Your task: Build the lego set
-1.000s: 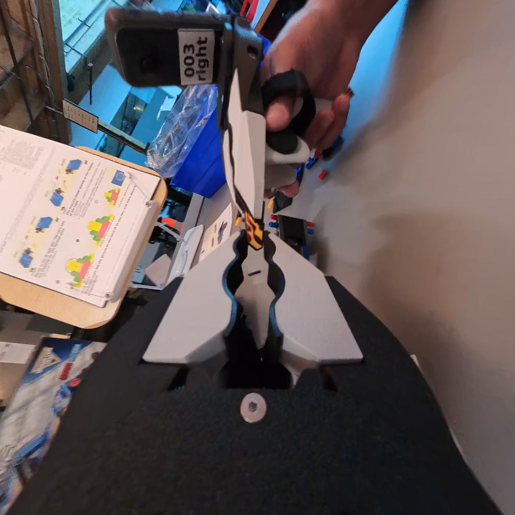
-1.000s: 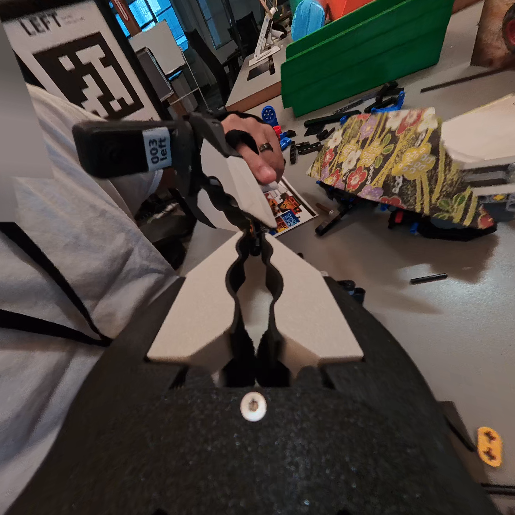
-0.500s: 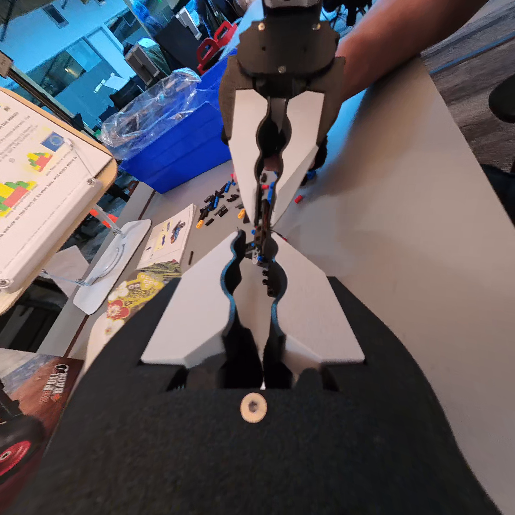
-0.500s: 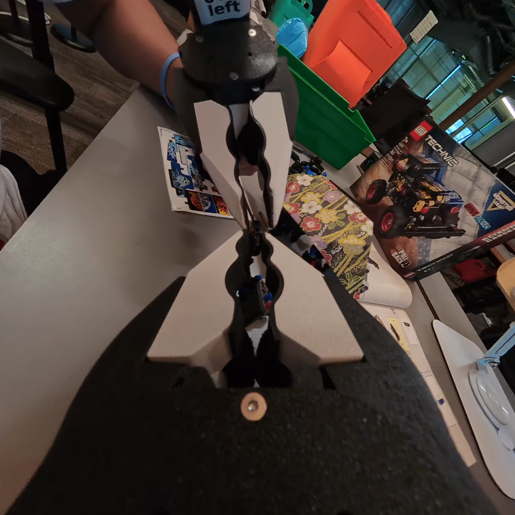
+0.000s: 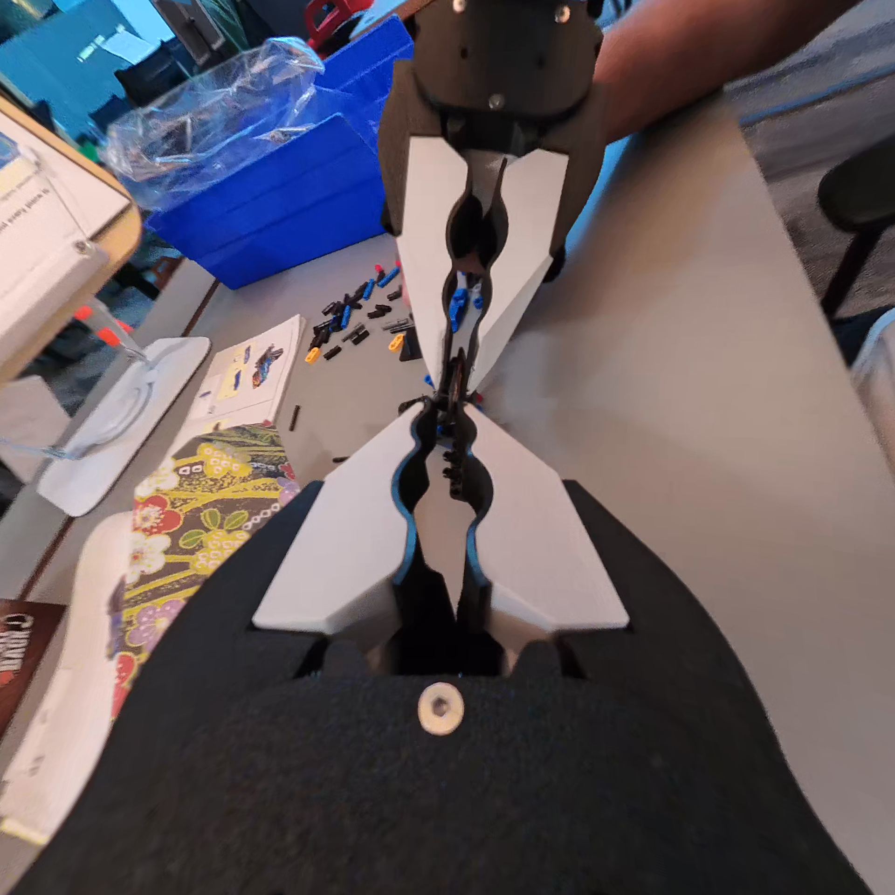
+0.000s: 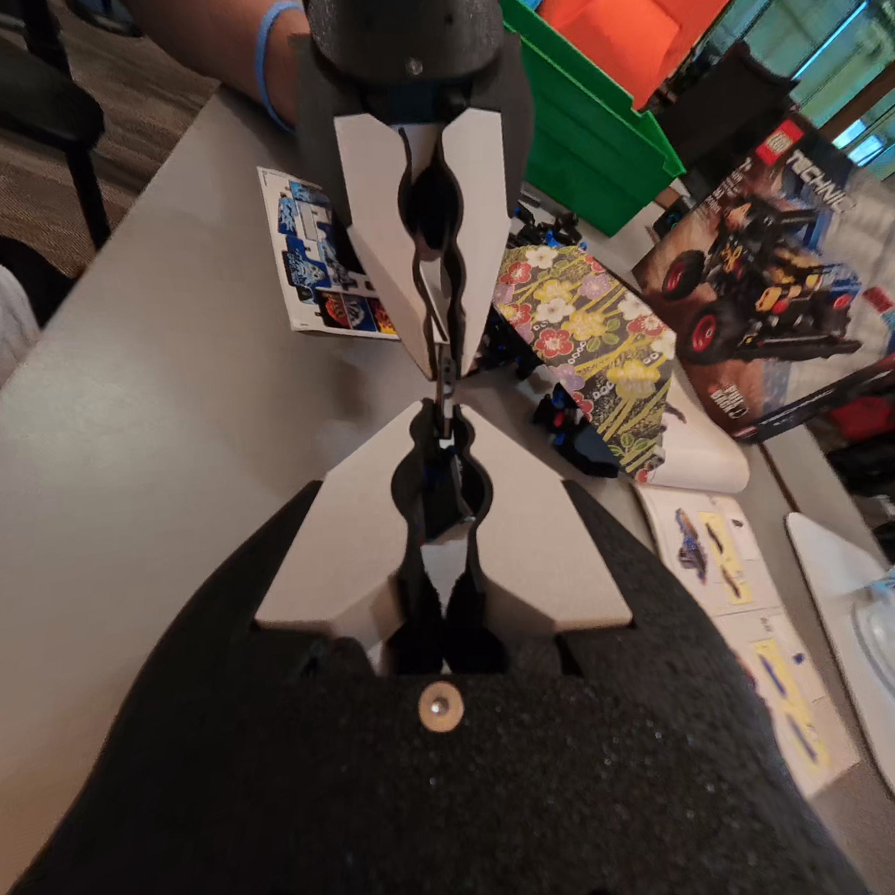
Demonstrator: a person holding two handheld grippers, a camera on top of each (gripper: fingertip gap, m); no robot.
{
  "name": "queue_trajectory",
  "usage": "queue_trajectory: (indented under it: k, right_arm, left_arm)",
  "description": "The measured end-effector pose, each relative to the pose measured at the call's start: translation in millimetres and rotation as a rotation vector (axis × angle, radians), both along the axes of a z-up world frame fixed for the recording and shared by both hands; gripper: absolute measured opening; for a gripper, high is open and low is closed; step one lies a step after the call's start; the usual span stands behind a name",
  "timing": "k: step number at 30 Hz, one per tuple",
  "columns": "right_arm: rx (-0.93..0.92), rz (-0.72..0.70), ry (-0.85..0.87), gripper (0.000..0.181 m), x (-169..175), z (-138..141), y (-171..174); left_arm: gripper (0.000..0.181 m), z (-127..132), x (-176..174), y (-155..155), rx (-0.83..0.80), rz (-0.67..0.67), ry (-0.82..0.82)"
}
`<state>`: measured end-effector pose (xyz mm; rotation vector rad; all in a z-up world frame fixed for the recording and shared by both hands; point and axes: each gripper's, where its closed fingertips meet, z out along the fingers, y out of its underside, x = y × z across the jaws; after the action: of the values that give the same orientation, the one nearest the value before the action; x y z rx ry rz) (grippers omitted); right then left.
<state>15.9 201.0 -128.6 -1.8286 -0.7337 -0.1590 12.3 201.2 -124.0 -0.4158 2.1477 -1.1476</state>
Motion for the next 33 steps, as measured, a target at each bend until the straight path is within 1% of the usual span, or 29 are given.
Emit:
queue_trajectory:
  k: [2, 4, 6, 8, 10, 12, 15, 16, 18, 19, 21, 23, 26, 28, 31, 33]
  right_arm:
    - [-0.031, 0.005, 0.092, 0.006, -2, 0, 0]
    - [-0.045, -0.003, 0.141, 0.006, -2, 1, 2]
    - [-0.024, 0.015, 0.202, 0.006, -5, 8, 2]
    - [-0.017, 0.021, 0.267, 0.006, -5, 14, 2]
    - [-0.026, 0.021, 0.276, 0.006, -4, 13, 1]
    - [-0.040, 0.018, 0.275, 0.006, -6, 10, 2]
    - [-0.056, 0.011, 0.305, 0.006, -6, 10, 2]
    - [-0.068, 0.009, 0.320, 0.006, -7, 10, 2]
    - [-0.094, 0.000, 0.316, 0.006, -6, 6, 2]
    - [-0.096, 0.009, 0.315, 0.006, -9, 5, 2]
    - [-0.092, 0.009, 0.293, 0.006, -9, 5, 2]
    - [-0.097, 0.007, 0.296, 0.006, -10, 5, 2]
    - [-0.090, 0.006, 0.321, 0.006, -9, 9, 1]
    - [-0.088, 0.004, 0.366, 0.017, -9, 14, 1]
    - [-0.082, 0.019, 0.399, 0.018, -8, 20, 0]
    - [-0.092, 0.025, 0.389, 0.018, -10, 17, 0]
  left_arm:
    - [0.004, 2, -2, -1, -0.042, -0.017, 0.039]
    - [0.004, 6, -2, -1, -0.079, -0.022, 0.051]
    - [0.005, 13, -4, 0, -0.126, -0.035, 0.053]
    - [0.000, 13, -3, 4, -0.130, -0.027, 0.059]
    - [0.000, 20, -6, 1, -0.157, -0.050, 0.027]
    - [0.000, 20, -6, 0, -0.155, -0.048, 0.033]
    - [0.009, 20, -4, 2, -0.152, -0.038, 0.029]
    - [0.010, 19, -5, 2, -0.159, -0.042, 0.039]
    - [0.010, 17, -7, -1, -0.161, -0.058, 0.058]
    - [0.004, 16, -6, -1, -0.152, -0.051, 0.057]
    - [0.004, 17, -7, -2, -0.152, -0.053, 0.041]
    - [0.003, 18, -7, -2, -0.163, -0.056, 0.041]
    - [0.003, 20, -6, -2, -0.214, -0.061, 0.087]
    - [0.003, 20, -6, -1, -0.235, -0.069, 0.104]
    - [0.003, 17, -7, -1, -0.202, -0.075, 0.091]
    - [0.003, 15, -8, -4, -0.182, -0.078, 0.079]
